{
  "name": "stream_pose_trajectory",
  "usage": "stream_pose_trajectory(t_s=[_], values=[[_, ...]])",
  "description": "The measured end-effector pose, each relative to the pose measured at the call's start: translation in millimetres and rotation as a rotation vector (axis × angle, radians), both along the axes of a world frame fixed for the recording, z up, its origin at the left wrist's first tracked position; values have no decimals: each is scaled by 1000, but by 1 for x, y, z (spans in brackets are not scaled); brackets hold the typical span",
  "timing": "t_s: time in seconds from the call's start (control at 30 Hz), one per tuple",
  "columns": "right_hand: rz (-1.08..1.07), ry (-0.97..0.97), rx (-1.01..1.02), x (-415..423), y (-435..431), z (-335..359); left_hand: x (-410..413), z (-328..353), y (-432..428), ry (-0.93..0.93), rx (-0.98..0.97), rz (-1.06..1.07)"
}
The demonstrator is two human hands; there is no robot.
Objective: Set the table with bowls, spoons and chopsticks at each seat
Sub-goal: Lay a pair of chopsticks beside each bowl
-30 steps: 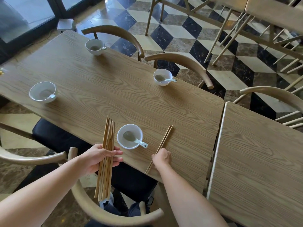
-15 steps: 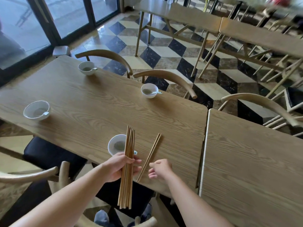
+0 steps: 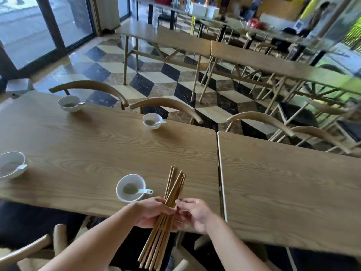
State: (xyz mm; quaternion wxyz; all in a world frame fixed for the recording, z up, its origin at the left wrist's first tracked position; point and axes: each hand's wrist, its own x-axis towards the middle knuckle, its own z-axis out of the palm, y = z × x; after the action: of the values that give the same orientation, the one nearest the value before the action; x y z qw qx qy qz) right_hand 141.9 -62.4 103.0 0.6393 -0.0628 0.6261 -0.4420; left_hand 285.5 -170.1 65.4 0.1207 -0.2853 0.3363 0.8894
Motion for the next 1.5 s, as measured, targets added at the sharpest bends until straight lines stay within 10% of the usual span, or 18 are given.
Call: stream_pose_trajectory(t_s=[0.33, 1.5], values=[[-191, 250, 83, 16, 9, -4, 25, 12, 25, -84, -10, 18], [-227, 70, 22, -65, -99, -32, -13, -27, -48, -179, -59, 99]])
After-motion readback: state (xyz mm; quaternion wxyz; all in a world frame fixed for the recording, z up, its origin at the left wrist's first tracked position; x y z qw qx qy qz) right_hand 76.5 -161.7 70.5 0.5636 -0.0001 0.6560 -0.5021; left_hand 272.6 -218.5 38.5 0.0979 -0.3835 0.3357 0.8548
